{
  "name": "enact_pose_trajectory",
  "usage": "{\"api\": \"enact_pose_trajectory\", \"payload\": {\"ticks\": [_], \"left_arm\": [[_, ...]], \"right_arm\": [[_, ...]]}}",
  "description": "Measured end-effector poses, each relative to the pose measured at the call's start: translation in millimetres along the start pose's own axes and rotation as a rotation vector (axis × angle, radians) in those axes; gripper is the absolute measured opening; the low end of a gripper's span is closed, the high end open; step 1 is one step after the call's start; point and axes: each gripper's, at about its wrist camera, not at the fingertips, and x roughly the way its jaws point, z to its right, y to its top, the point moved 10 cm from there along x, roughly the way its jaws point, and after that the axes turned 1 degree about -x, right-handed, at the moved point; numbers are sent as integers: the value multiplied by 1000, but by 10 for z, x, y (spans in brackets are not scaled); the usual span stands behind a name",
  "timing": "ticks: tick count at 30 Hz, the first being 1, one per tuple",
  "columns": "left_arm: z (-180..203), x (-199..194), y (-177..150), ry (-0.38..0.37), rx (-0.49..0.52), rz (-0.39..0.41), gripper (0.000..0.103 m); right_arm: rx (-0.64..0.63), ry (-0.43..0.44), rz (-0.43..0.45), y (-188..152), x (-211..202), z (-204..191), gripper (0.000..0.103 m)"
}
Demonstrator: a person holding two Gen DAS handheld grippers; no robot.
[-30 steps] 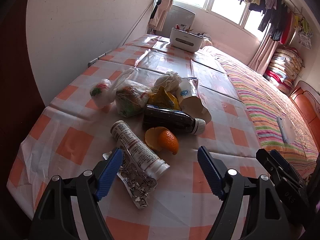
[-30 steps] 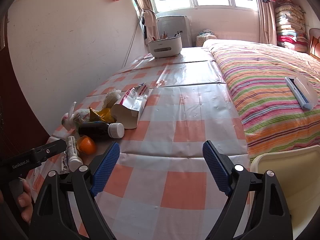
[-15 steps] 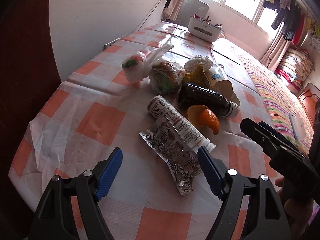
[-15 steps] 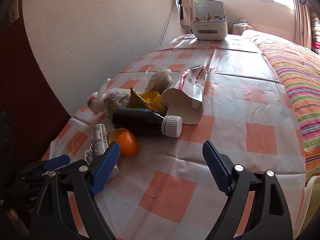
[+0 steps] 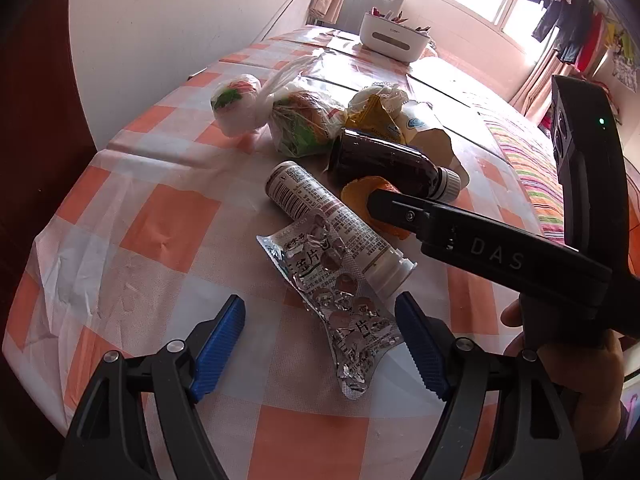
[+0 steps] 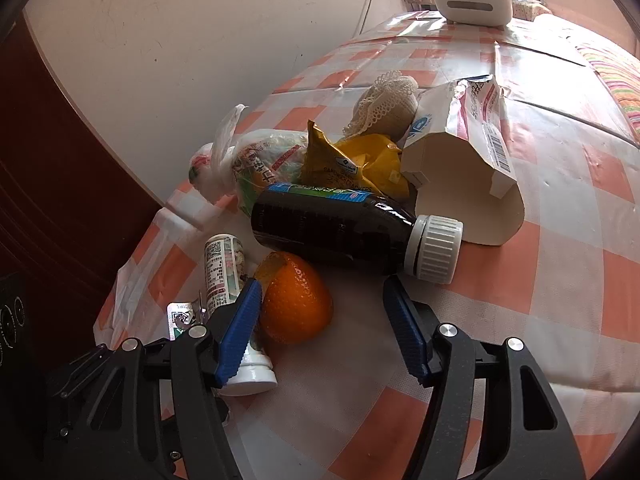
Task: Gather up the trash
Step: 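Grasp the orange with the right gripper while the left gripper grasps the silver blister pack, then carry the orange and blister pack over the cream bin with both grippers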
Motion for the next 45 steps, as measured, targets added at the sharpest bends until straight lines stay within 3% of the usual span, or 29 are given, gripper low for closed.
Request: {"api": "enact_pose_trajectory", "payload": {"ticks": [2,9,11,13,22,32,45], "left_arm": [[11,7,-1,1,7,-2,75],[10,-4,-2,-20,7,14,75],[6,-10,-5,-16,18,23,64],[-19,-14,-4,2,29,28,39],[-11,-4,24,-27,26,34,7],[136,-130,159,9,66,129,6],[648,-163,177,-37,158,164,6]], "right_arm": [[-10,39,-20,-29,21,-81,36],[-40,16,0,-66,-54,-124,27],[-35,15,15,-58,-119,-109,27],[-21,17,36,-47,-185,-85,27],[37,30,84,-114,-413,19,27],[39,-8,149,-152,-702,141,27],[61,-79,209,-258,-1115,498,27]]}}
